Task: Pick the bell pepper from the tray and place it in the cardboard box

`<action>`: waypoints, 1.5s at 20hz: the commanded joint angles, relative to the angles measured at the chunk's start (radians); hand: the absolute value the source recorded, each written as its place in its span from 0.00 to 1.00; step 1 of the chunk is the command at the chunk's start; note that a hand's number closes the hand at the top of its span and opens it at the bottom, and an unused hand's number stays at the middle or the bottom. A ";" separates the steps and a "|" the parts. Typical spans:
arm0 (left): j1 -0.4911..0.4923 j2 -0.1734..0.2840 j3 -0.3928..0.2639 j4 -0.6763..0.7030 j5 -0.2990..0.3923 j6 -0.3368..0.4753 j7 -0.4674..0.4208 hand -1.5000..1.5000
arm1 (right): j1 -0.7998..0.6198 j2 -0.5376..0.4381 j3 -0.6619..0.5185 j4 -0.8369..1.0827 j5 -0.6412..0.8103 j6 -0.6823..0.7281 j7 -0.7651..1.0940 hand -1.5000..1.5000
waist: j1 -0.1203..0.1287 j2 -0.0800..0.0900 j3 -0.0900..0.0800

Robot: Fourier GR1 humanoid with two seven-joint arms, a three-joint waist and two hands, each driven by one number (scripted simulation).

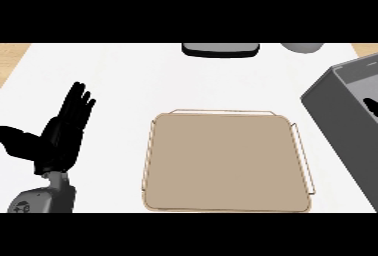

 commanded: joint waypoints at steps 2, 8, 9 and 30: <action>-0.034 0.023 0.017 0.004 0.021 -0.023 0.014 0.50 | -0.065 -0.017 0.039 0.235 0.021 0.111 -0.021 0.00 | 0.009 0.004 0.004; 0.003 -0.013 -0.013 -0.018 -0.009 0.006 -0.002 0.50 | -0.132 0.055 -0.092 0.451 -0.030 -0.256 -0.271 0.00 | 0.006 0.003 0.006; 0.002 0.007 0.000 -0.014 0.007 -0.009 0.029 0.50 | -0.157 0.053 -0.119 0.394 -0.073 -0.246 -0.279 0.00 | -0.002 -0.001 0.006; -0.008 0.004 0.012 -0.030 -0.007 0.021 0.040 0.50 | -0.209 -0.028 -0.625 0.531 -0.765 0.037 -0.435 0.00 | -0.019 -0.004 0.004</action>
